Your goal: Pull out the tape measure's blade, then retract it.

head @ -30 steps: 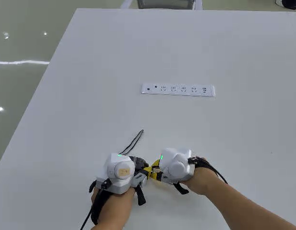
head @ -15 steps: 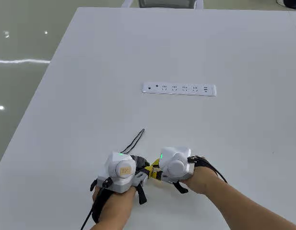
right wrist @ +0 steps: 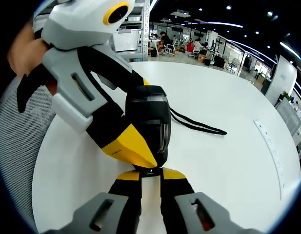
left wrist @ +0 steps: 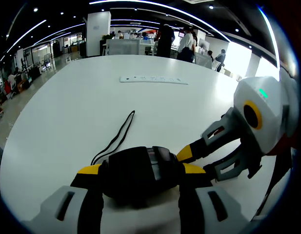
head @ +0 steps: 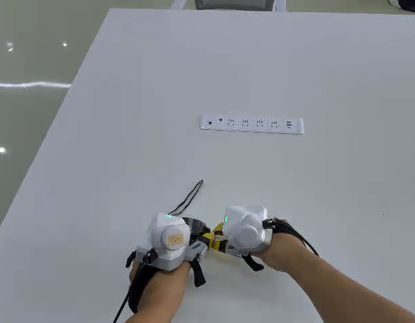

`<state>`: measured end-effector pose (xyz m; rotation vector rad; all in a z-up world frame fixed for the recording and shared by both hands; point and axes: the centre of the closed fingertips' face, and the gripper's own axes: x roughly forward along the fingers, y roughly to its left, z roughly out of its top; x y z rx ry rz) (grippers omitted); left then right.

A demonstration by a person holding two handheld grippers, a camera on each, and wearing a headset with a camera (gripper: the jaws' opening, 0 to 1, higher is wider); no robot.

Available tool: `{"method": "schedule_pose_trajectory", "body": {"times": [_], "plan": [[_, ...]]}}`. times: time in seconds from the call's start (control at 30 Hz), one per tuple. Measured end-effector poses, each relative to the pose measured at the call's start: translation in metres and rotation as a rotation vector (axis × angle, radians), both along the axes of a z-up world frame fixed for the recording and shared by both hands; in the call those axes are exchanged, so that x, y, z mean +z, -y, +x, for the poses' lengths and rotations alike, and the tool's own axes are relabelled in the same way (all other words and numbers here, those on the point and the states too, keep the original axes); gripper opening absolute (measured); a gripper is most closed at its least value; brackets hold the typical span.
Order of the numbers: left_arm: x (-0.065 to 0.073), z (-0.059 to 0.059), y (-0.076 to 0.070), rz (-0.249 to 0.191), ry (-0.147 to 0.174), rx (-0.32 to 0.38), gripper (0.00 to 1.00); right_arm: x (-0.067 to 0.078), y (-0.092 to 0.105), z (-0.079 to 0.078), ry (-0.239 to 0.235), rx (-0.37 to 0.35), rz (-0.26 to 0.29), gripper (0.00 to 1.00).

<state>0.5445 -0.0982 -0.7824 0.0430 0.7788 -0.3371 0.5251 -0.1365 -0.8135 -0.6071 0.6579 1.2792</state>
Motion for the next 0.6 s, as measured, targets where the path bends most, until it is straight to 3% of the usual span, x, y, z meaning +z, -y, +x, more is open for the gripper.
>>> {"method": "schedule_pose_trajectory", "body": {"times": [0.43,0.53,0.57,0.6], "plan": [[-0.0004,-0.0019,-0.0003,-0.001,-0.002,0.004,0.6,0.001,0.0001,-0.0014,0.005,-0.015,-0.034,0.13],[0.0008,-0.0005,-0.0008,-0.01,0.004,0.008,0.6,0.0005,0.0035,0.0,-0.005,-0.075,-0.04,0.14],[0.0009,0.0005,-0.0013,-0.032,0.001,0.015,0.6,0.0009,0.0036,-0.0014,-0.012,-0.078,-0.035,0.15],[0.0008,0.0003,-0.0021,-0.026,0.001,0.007,0.6,0.0029,0.0028,-0.0018,-0.027,-0.117,-0.009,0.23]]}}
